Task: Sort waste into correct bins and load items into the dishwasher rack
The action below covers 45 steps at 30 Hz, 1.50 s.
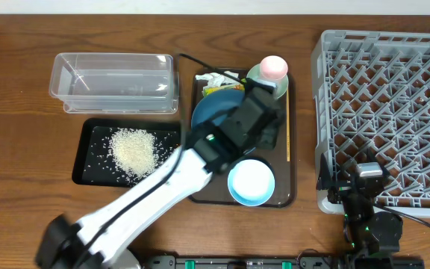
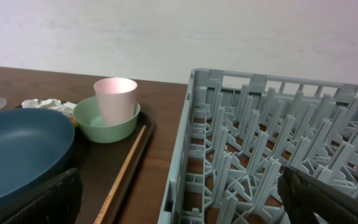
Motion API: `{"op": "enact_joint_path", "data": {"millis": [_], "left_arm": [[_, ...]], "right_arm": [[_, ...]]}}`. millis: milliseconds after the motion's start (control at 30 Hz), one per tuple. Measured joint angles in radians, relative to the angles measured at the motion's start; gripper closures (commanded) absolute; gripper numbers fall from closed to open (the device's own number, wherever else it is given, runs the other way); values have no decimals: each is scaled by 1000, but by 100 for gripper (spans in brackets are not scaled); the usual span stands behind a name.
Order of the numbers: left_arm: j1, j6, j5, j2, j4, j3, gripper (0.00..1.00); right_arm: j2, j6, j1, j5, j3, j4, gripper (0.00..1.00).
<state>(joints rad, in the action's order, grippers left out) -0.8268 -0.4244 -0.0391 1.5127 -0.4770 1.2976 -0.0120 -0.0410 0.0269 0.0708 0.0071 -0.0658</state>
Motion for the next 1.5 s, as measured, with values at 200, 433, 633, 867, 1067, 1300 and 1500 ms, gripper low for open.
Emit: {"op": "enact_joint_path", "data": {"millis": [200, 433, 633, 867, 1067, 1300, 1500], "left_arm": [[0, 5, -6, -74, -126, 0, 24], [0, 2, -51, -78, -250, 0, 17], [0, 2, -65, -78, -289, 0, 15], [0, 2, -69, -78, -324, 0, 15], [0, 2, -70, -78, -334, 0, 14], [0, 2, -70, -78, -334, 0, 14], [0, 2, -70, -78, -334, 0, 14]], "right_arm": [[0, 0, 0, 0, 0, 0, 1], [0, 0, 0, 0, 0, 0, 1], [0, 0, 0, 0, 0, 0, 1], [0, 0, 0, 0, 0, 0, 1], [0, 0, 0, 0, 0, 0, 1], [0, 0, 0, 0, 0, 0, 1], [0, 0, 0, 0, 0, 0, 1]]}}
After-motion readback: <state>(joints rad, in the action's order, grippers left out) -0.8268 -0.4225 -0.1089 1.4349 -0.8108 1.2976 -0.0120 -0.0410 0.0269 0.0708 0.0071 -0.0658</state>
